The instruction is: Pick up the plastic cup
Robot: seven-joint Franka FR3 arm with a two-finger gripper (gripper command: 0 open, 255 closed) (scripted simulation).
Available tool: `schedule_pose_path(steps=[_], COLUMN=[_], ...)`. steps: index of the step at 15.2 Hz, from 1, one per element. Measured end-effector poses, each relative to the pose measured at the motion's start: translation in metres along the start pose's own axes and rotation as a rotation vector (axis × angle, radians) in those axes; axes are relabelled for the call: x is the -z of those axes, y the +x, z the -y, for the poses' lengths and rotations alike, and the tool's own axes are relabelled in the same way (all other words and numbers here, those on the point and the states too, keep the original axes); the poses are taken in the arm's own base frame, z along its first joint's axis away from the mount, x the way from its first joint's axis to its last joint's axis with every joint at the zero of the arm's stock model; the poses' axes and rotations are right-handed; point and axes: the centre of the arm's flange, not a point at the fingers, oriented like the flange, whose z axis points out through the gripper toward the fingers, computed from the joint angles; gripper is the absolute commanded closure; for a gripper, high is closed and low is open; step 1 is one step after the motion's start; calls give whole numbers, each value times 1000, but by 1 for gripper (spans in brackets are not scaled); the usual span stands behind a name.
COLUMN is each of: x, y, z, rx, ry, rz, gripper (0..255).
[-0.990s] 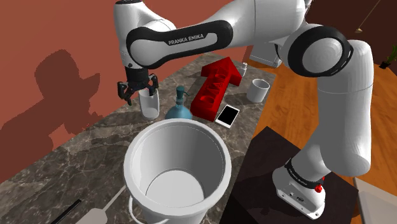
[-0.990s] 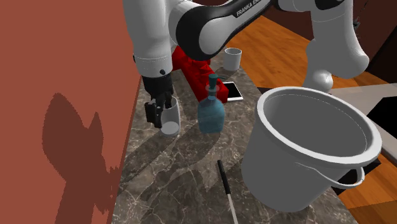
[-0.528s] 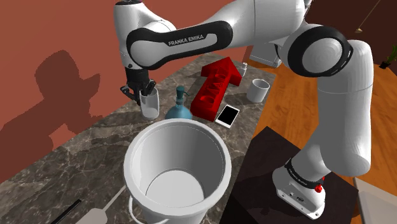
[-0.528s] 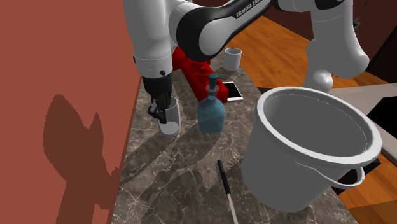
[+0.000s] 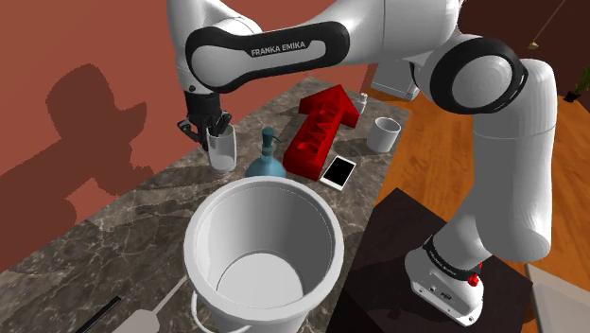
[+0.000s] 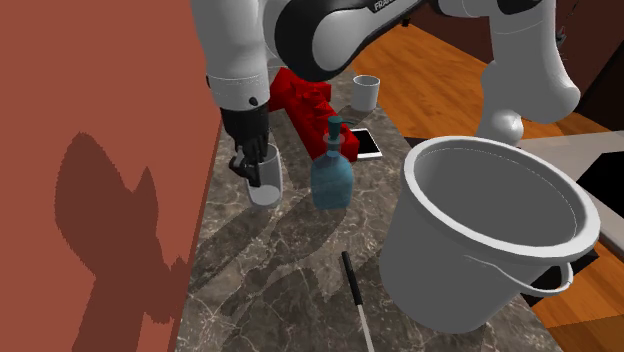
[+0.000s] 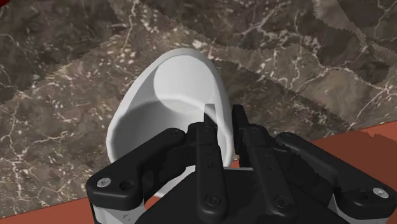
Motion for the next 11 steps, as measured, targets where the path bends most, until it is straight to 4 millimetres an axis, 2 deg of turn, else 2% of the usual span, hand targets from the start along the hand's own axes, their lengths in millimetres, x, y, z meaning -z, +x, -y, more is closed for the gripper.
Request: schedule_pose_path(steps=[11], x=[55], y=[1], z=[2], rx=[0], ry=[0], rz=[0], gripper=[255])
